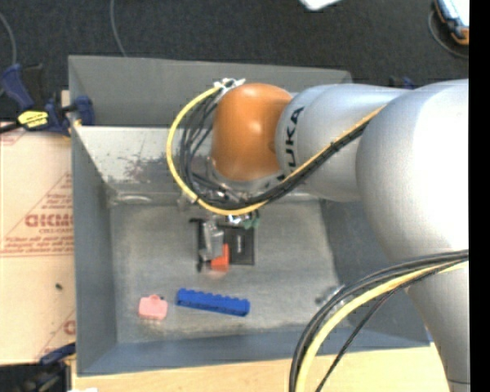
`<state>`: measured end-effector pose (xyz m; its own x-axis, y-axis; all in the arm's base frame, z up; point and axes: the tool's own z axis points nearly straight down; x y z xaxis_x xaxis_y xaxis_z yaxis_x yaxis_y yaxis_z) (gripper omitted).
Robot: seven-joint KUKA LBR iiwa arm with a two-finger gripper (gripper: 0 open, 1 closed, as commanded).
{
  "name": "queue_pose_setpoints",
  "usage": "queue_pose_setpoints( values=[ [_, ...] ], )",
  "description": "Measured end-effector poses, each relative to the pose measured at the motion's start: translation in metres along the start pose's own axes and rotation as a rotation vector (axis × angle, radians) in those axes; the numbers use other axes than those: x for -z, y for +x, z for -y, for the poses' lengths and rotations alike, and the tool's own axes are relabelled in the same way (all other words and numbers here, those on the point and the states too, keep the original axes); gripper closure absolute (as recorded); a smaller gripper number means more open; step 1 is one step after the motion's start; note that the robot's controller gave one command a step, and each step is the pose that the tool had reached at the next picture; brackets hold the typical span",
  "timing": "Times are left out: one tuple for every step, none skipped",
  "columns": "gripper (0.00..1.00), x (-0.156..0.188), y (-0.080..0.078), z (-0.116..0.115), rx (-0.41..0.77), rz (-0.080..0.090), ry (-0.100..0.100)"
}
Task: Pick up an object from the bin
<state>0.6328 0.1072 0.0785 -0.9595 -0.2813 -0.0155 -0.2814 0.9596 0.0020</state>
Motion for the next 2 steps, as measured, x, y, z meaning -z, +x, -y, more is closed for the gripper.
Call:
queue_pose_setpoints(
  values=[
    [1.0, -0.0057, 0.0405, 0.0463, 0.125, 0.0, 0.003],
    [1.0, -0.0057, 0.0404, 0.0463, 0.123, 0.0, 0.003]
  ],
)
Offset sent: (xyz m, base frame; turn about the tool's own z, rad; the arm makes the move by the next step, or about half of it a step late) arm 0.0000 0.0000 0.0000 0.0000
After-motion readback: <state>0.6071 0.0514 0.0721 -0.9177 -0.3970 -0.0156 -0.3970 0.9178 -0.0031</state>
